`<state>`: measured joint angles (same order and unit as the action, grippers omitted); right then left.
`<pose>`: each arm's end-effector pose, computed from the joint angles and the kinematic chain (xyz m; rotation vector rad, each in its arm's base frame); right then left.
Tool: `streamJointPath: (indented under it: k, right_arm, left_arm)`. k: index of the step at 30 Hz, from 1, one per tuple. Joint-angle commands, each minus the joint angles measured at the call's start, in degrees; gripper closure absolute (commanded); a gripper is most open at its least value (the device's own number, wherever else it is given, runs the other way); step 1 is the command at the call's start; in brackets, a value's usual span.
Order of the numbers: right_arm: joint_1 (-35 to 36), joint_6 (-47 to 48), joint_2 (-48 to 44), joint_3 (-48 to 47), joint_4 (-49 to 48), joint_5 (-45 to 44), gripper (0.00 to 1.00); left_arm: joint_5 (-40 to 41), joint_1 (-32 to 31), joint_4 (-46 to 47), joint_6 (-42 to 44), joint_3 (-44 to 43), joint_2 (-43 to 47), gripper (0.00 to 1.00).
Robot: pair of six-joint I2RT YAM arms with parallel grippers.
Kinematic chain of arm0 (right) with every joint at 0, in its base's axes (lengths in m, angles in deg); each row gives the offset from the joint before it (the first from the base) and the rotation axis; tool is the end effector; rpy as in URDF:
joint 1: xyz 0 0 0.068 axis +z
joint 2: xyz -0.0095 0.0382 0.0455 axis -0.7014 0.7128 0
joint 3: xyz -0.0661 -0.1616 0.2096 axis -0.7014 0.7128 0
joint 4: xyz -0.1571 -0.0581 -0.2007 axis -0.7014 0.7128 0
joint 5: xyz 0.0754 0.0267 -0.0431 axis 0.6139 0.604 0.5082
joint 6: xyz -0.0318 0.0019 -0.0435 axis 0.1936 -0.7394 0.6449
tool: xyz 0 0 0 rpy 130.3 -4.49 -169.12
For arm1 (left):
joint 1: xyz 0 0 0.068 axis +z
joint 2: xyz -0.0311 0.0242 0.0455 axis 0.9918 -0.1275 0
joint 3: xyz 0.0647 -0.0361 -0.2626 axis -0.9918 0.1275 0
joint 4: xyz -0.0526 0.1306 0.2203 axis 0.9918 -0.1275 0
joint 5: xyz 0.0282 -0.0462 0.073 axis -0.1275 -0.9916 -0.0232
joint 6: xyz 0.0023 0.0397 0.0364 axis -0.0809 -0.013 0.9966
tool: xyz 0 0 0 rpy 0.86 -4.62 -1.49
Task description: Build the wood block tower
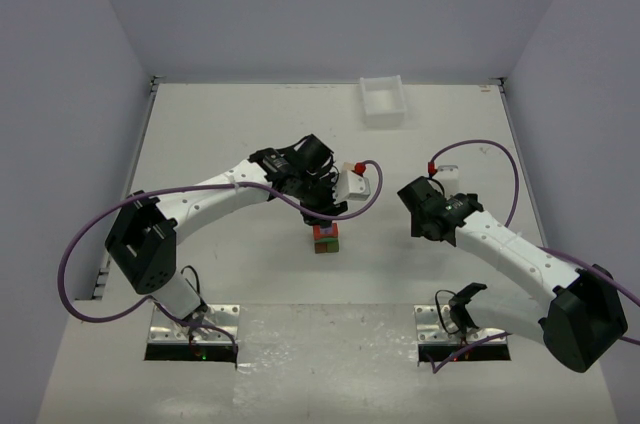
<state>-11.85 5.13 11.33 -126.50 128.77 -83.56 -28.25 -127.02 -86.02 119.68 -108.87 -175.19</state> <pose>0.1642 0.0770 0.2016 0.3435 2.3999 -0.5176 0.2248 -0.2396 0.2603 1.7839 1.9075 -0.5979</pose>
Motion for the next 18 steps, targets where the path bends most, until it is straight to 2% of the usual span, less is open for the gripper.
streamJointPath:
  k: [1,8,18]
  right_arm:
    - [-0.34,-0.64,-0.45,-0.45,-0.18,-1.55,0.01]
    - [-0.26,-0.64,-0.53,-0.45,-0.18,-1.55,0.01]
    - [-0.34,-0.53,-0.44,-0.57,-0.18,-1.58,0.01]
  left_arm:
    - [-1.76,-0.57,1.32,0.44,-2.47,-0.32,0.65]
    - [-2.3,-0.65,0.75,0.95,-1.86,-0.23,0.61]
    - [-3.32,-0.65,0.63,0.47,-1.92,-0.4,0.61]
